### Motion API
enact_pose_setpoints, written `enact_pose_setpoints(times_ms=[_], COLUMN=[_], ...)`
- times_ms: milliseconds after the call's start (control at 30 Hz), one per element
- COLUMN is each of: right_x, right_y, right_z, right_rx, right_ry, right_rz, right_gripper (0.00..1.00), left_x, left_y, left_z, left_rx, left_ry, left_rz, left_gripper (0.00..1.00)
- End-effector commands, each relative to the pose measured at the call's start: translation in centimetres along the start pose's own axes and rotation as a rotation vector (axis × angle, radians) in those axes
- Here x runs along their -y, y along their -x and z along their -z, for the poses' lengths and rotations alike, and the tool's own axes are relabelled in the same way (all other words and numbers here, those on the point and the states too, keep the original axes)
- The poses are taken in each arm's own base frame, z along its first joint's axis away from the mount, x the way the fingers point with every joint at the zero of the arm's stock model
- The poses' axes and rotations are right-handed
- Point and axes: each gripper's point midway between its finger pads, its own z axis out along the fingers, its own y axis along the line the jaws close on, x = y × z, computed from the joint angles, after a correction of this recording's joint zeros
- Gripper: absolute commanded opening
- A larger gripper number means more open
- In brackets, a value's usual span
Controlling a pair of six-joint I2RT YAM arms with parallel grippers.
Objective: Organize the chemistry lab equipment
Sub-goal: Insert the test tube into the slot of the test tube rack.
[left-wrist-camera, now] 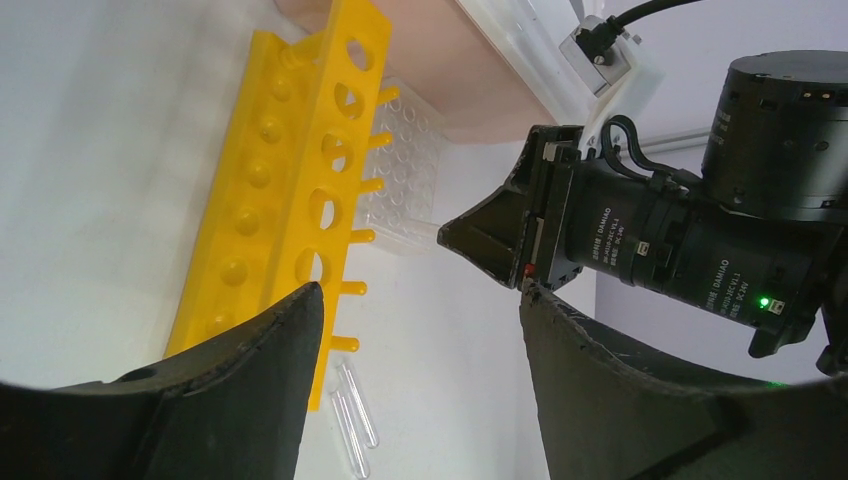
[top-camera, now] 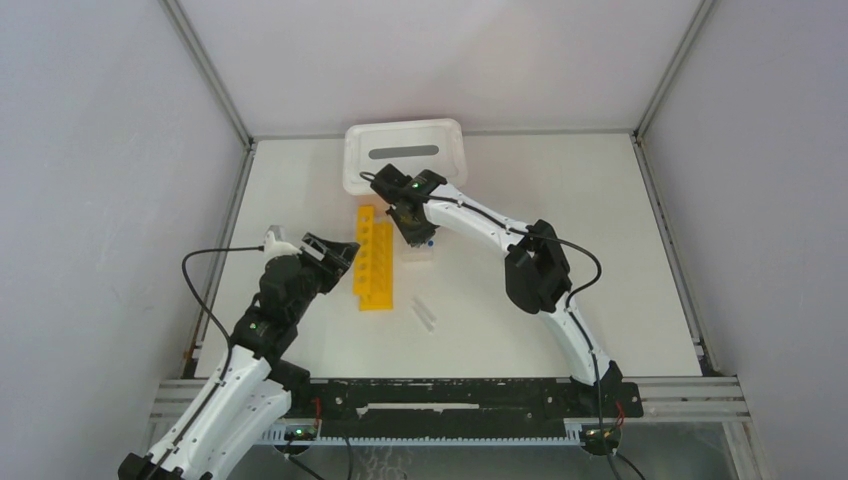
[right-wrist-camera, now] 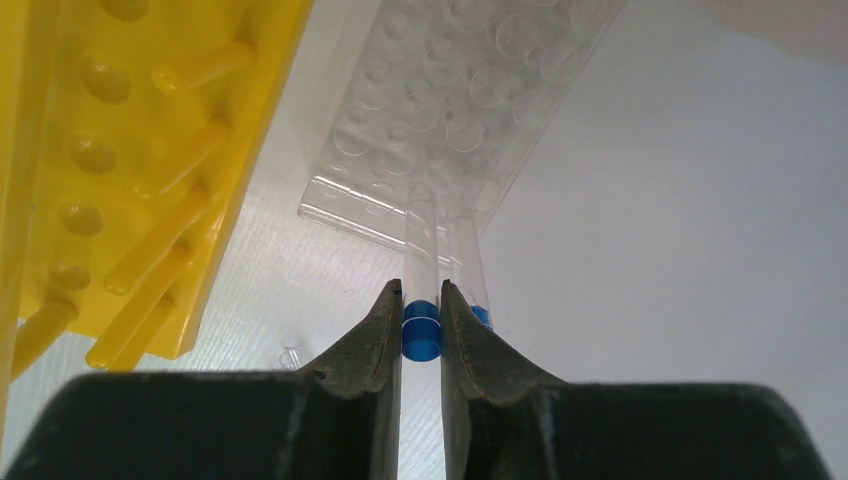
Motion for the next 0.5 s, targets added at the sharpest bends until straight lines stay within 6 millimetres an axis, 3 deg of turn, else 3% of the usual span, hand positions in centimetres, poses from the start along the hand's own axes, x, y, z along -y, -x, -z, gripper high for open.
enact_pose_setpoints(times_ms=[0, 100, 200, 467], right_x=[0.0, 0.0, 0.0, 0.2], right_y=[0.9, 1.0, 1.2, 2.0], right_z=[-0.1, 0.0, 0.2, 1.1], right_rx=[0.026, 0.03, 0.039, 0.077], right_ry=[0.013, 0.014, 0.013, 0.003], right_rz=[0.009, 0.011, 0.011, 0.009], right_gripper=[0.24, 0.38, 0.44, 0.46], left_x=[2.1, 2.0, 2.1, 2.1], left_y=[1.1, 1.0, 1.0, 1.0], left_z=[0.2, 0.1, 0.1, 0.1], left_rx=[0.031, 0.029, 0.029, 0.027], left_ry=[-0.066, -0.064, -0.068, -0.07], left_rz=[-0.013, -0.012, -0.011, -0.005], left_gripper=[0.76, 0.76, 0.76, 0.76])
